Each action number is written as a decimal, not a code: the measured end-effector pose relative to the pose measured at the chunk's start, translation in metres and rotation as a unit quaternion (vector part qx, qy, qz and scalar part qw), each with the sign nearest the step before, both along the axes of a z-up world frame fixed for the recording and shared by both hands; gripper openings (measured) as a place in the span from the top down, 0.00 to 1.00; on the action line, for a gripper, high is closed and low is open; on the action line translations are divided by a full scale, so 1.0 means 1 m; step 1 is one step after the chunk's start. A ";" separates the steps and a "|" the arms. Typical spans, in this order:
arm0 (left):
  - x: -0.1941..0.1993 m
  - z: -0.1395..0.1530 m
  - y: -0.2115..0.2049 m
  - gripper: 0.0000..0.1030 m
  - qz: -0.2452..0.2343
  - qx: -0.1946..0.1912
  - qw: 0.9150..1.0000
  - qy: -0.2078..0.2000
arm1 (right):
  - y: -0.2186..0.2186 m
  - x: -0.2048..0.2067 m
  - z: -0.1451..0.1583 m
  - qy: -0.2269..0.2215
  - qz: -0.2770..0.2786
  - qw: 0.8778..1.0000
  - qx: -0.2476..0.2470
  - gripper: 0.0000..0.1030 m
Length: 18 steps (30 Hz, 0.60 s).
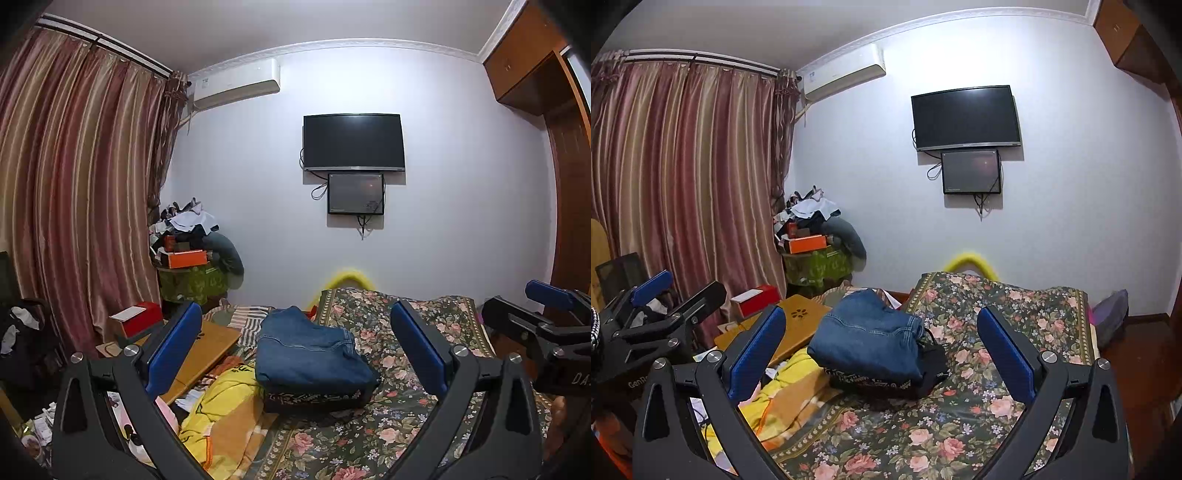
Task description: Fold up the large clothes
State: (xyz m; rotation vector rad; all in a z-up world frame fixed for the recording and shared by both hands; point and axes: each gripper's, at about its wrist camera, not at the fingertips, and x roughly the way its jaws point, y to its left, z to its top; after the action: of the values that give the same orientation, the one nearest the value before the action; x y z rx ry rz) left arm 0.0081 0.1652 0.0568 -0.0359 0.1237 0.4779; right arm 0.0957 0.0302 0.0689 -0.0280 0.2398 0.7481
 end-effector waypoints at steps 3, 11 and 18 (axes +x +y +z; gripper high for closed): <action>0.000 -0.001 -0.001 0.01 -0.003 -0.002 1.000 0.000 | -0.001 -0.001 0.000 0.001 0.001 1.000 0.001 0.00; 0.000 -0.003 -0.002 0.01 -0.007 -0.008 1.000 -0.005 | -0.001 -0.001 -0.001 0.001 0.001 1.000 0.001 0.00; 0.000 -0.002 -0.002 0.01 -0.010 -0.011 1.000 -0.003 | -0.001 -0.001 -0.001 0.003 0.001 1.000 0.001 0.00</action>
State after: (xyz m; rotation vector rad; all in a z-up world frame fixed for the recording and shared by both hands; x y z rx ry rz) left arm 0.0086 0.1628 0.0551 -0.0569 0.1235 0.4562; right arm 0.0950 0.0292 0.0679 -0.0239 0.2438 0.7512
